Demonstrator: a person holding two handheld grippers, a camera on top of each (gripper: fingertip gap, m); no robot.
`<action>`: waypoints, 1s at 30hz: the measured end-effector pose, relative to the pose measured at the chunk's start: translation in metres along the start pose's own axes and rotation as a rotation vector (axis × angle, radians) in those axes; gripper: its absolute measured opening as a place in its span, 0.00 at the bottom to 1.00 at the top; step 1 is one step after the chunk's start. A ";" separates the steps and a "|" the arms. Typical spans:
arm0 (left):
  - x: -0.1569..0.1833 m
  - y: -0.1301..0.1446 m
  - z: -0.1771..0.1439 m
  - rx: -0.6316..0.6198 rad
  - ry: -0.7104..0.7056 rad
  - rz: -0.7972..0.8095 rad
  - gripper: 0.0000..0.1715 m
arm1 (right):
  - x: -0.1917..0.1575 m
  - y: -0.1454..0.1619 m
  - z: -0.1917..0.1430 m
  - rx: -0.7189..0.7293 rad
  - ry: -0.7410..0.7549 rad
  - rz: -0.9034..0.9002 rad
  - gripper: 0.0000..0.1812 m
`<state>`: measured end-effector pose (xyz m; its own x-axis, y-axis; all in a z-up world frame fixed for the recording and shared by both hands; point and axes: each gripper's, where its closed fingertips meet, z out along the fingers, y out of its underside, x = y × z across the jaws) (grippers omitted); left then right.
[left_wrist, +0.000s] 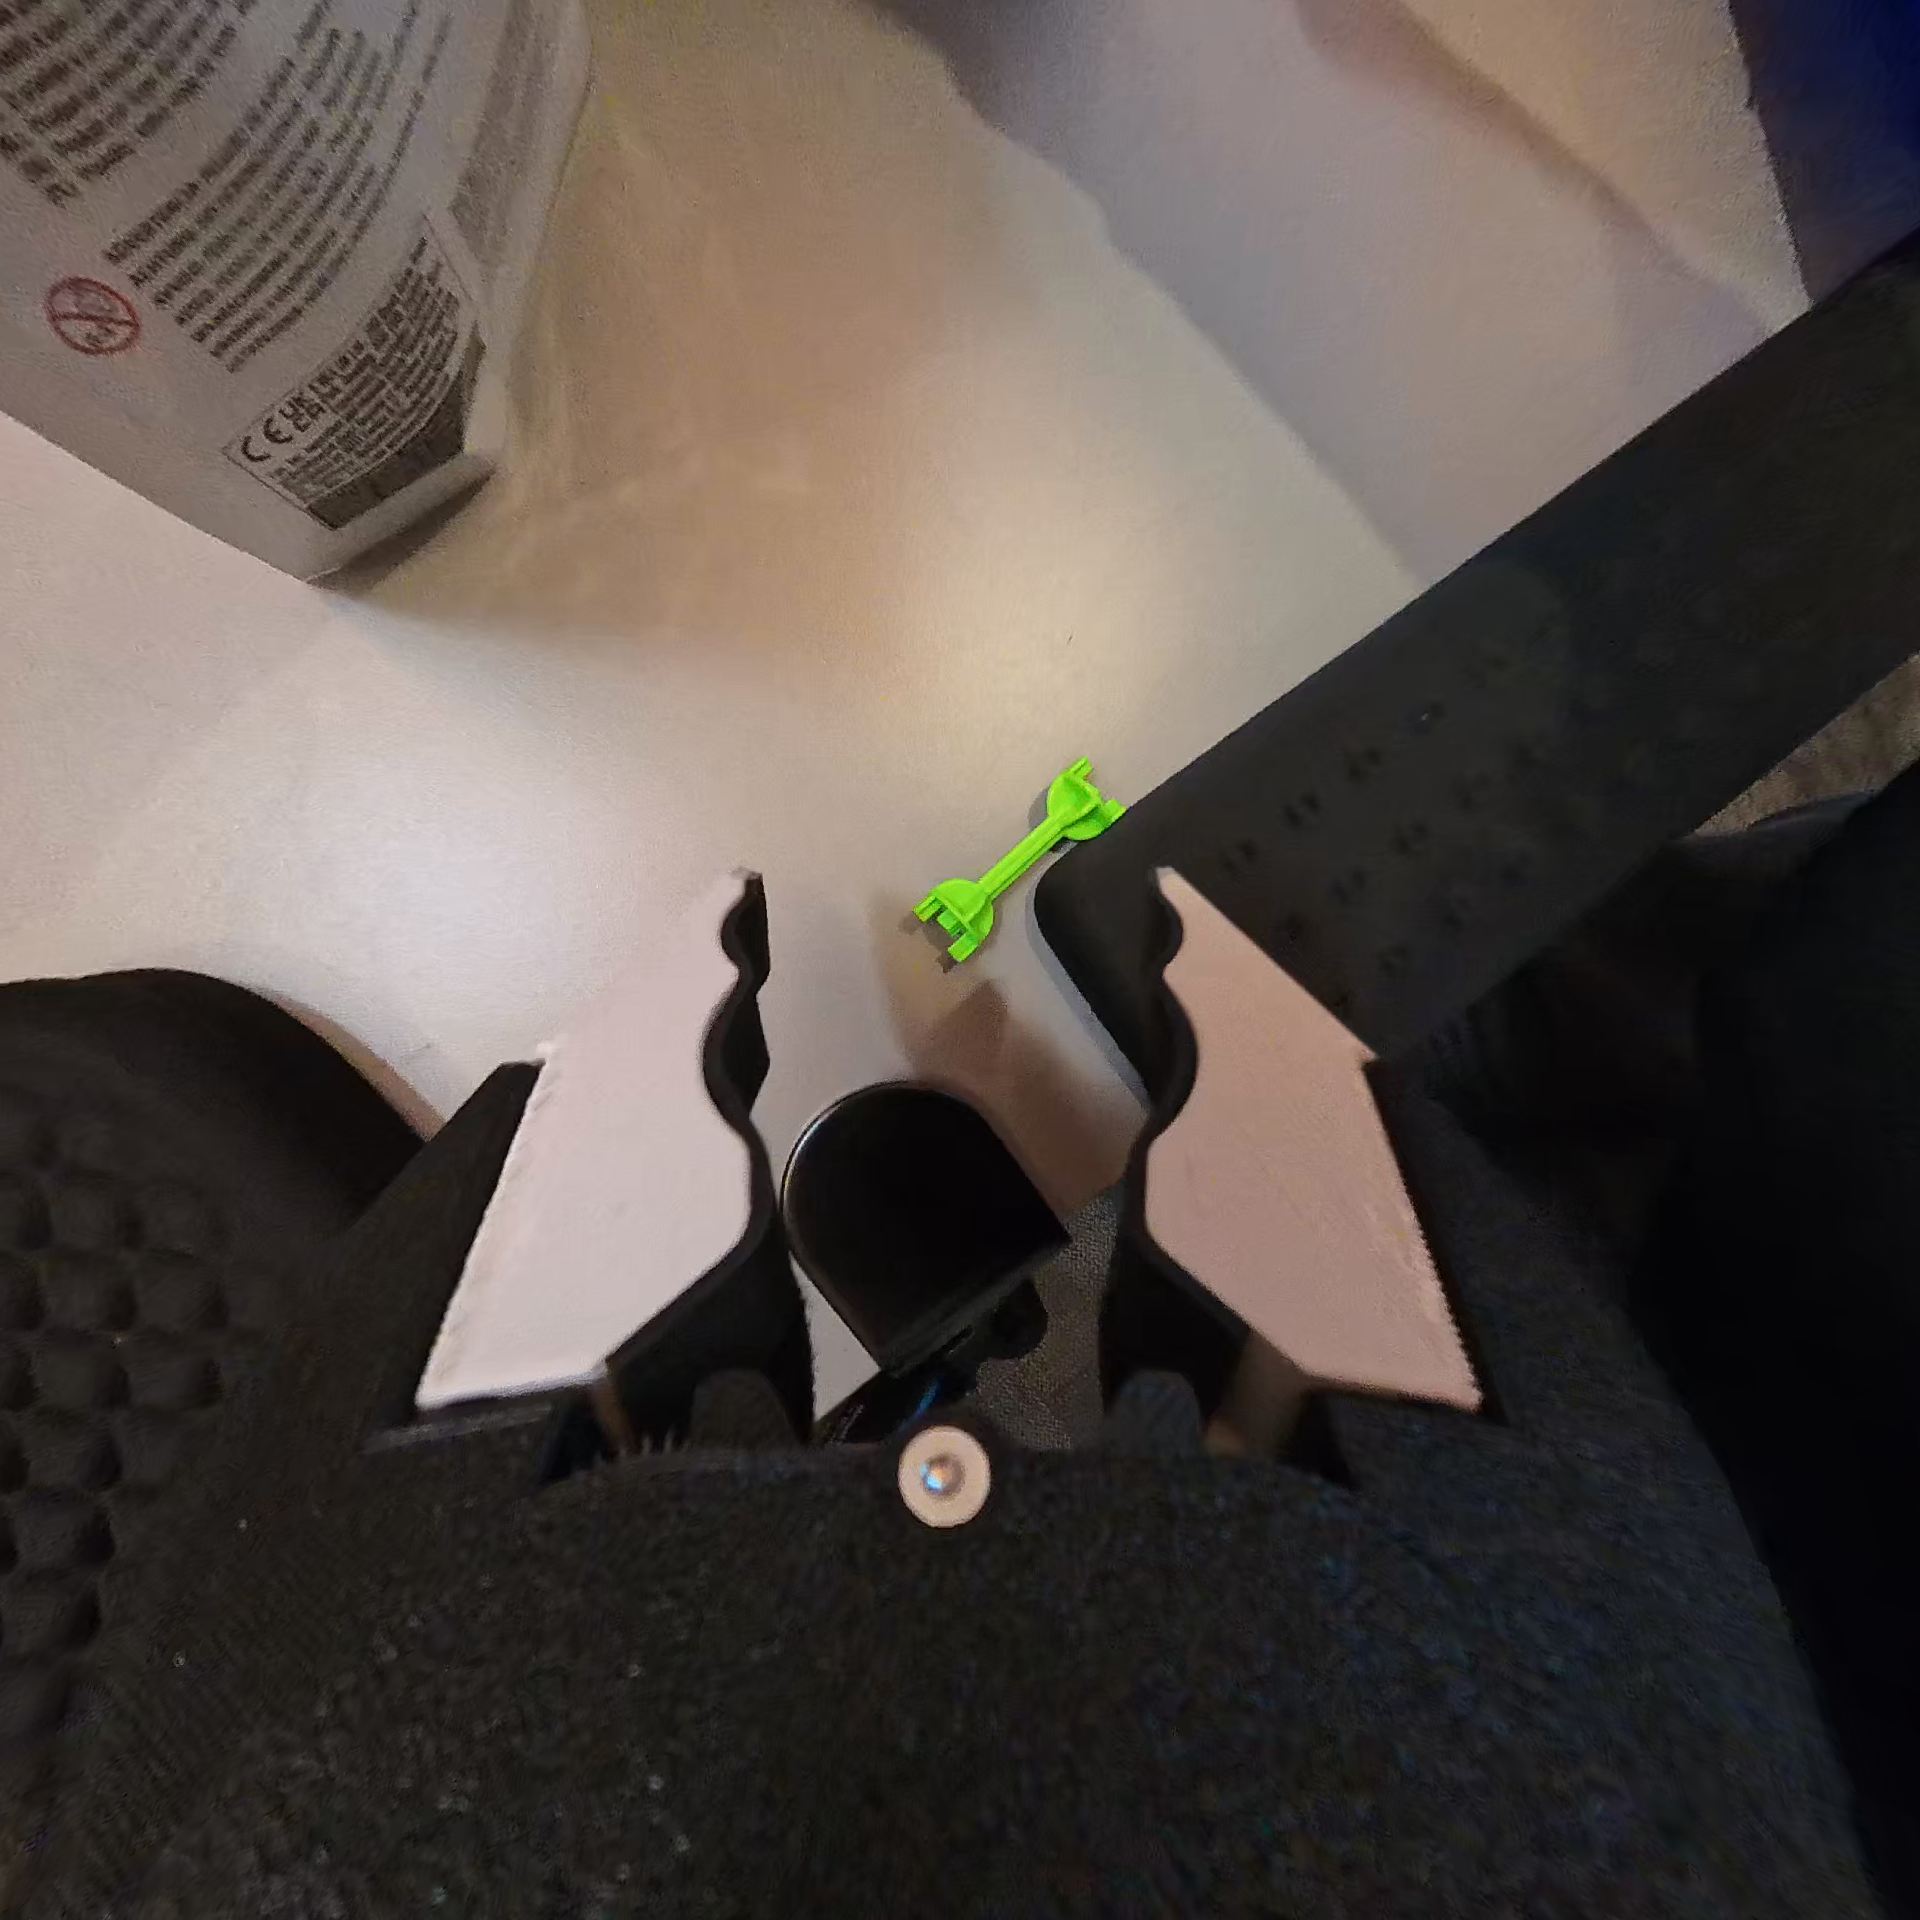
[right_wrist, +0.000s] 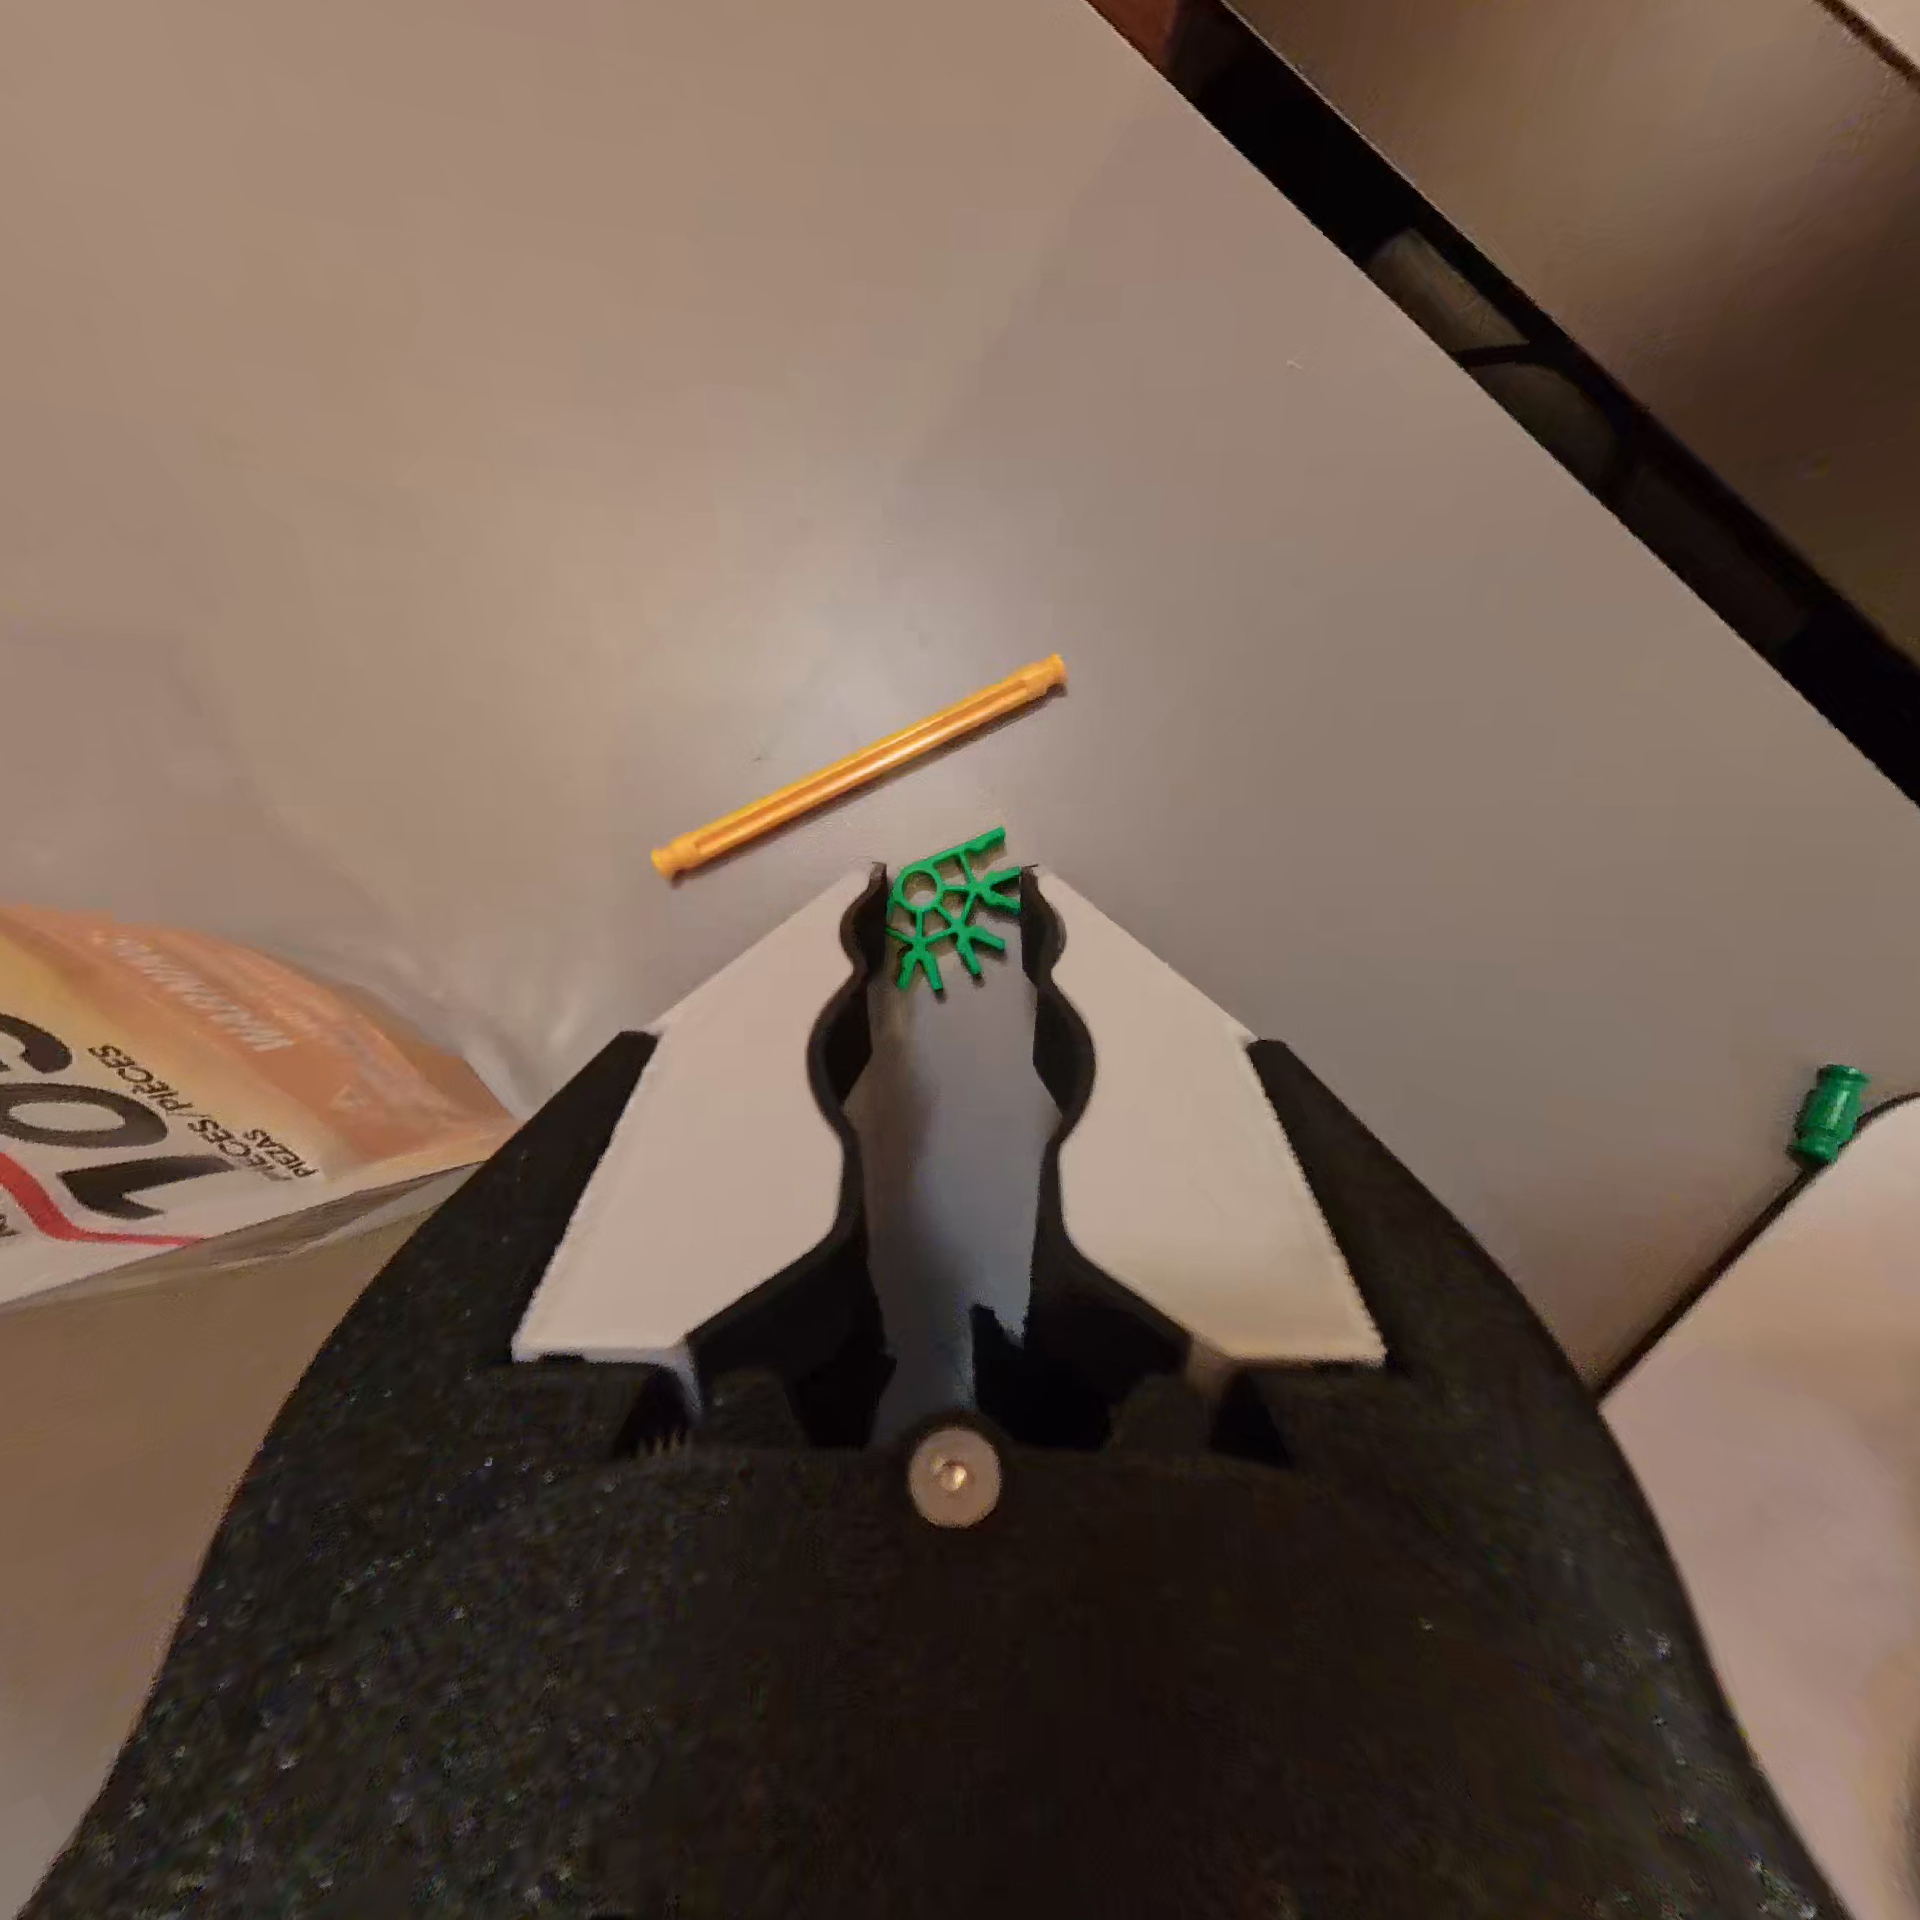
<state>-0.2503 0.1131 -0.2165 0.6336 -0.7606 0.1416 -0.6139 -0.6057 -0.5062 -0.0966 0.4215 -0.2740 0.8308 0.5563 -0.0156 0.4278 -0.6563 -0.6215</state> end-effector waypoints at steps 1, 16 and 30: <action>0.001 0.000 0.002 0.003 0.007 0.005 0.39 | 0.000 0.001 -0.001 0.003 -0.012 0.015 0.13; 0.006 0.018 0.037 -0.095 0.013 0.276 0.20 | -0.056 0.026 -0.117 0.086 -0.177 0.066 0.13; 0.005 0.025 0.052 -0.095 -0.049 0.343 0.02 | -0.163 -0.122 -0.255 0.508 -0.274 -0.297 0.13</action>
<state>-0.2376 0.1063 -0.2730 0.4034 -0.9127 -0.0645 -0.8343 -0.3380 -0.4355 -0.1938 0.2814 0.0040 0.5533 0.8311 0.0564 0.3475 -0.1687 -0.9224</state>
